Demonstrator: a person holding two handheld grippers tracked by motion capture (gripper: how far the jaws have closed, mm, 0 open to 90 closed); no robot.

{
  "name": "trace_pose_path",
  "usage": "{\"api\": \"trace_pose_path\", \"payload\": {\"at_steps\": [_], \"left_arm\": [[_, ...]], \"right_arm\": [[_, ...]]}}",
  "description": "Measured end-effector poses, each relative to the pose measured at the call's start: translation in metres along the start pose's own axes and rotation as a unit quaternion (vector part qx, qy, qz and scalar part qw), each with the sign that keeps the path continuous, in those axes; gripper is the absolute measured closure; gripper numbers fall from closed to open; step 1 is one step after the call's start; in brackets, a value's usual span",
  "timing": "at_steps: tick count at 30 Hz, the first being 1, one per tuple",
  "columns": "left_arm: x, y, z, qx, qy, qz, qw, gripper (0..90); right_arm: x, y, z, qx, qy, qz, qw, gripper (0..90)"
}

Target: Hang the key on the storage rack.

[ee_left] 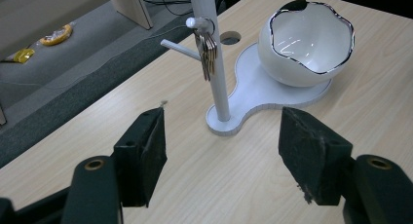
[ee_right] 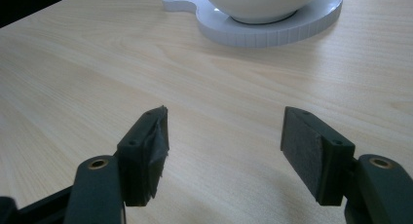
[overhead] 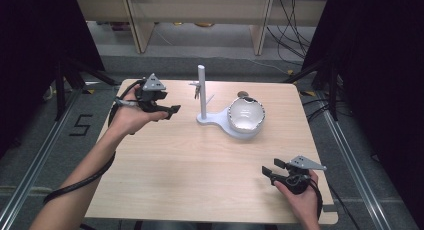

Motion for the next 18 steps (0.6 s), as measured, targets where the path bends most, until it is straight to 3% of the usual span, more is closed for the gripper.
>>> {"api": "trace_pose_path", "payload": {"at_steps": [3,7,8,13,18], "left_arm": [[-0.002,-0.003,0.006,0.0,0.002,-0.001,1.0,33.8],[-0.007,-0.004,0.019,-0.017,-0.002,-0.004,0.9998,33.4],[-0.007,-0.005,0.023,-0.009,0.003,-0.005,0.9999,33.1],[-0.01,-0.006,0.037,-0.02,0.0,-0.008,0.9998,32.8],[-0.011,-0.009,0.052,-0.011,0.005,-0.015,0.9998,32.7]], "right_arm": [[0.0,0.0,0.0,-0.001,-0.001,0.003,1.0,35.3],[-0.001,-0.001,0.0,0.004,-0.001,0.005,1.0,35.2],[-0.001,-0.001,0.0,0.004,0.0,0.005,1.0,35.2],[-0.001,-0.001,0.0,0.003,-0.001,0.005,1.0,35.1],[0.0,0.001,0.0,-0.005,-0.004,0.0,1.0,35.1]]}}
Point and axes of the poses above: each handheld gripper's, and its own axes: y roughly forward along the jaws, z roughly out of its underside, x roughly to its left, the point moved 5 cm from there along y, roughly forward along the jaws, and after that the axes turned 9 degrees about z, right-handed, at the moved point
